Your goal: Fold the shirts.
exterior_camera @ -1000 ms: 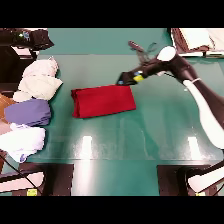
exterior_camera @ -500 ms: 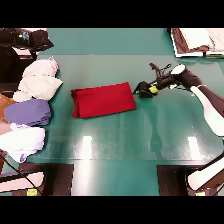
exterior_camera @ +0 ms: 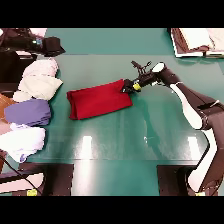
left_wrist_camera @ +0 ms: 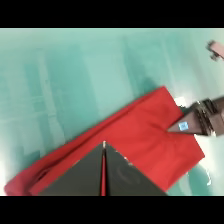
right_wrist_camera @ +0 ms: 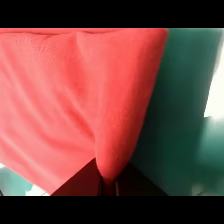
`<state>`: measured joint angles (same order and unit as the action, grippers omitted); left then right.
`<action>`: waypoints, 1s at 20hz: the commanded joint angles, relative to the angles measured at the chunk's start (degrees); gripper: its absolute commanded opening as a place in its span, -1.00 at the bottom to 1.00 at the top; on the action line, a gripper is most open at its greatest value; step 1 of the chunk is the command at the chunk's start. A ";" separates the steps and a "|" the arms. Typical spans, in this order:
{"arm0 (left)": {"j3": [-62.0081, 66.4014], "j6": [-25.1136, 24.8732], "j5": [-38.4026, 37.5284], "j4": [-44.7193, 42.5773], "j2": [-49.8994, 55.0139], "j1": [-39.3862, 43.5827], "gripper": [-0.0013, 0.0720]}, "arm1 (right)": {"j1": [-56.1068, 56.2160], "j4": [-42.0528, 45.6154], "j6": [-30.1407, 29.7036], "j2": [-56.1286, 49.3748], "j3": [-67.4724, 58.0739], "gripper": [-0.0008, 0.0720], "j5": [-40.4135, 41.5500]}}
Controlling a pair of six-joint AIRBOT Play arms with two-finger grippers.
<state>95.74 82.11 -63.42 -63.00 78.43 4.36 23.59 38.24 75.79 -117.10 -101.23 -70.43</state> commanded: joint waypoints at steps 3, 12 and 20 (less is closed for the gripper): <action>-0.22 -0.09 0.20 -0.57 0.02 2.45 -0.89 | -9.55 4.57 0.31 8.15 2.10 -0.94 -0.02; -0.22 0.00 1.70 -0.42 0.02 2.45 -0.89 | -47.50 19.39 5.84 38.34 26.10 -0.94 6.97; -0.22 0.00 2.36 2.40 0.02 2.45 -0.89 | -72.26 28.00 15.28 56.17 46.03 -0.94 13.57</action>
<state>95.53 82.08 -61.25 -61.39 78.43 6.81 -41.82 62.83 87.72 -66.70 -62.04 -59.51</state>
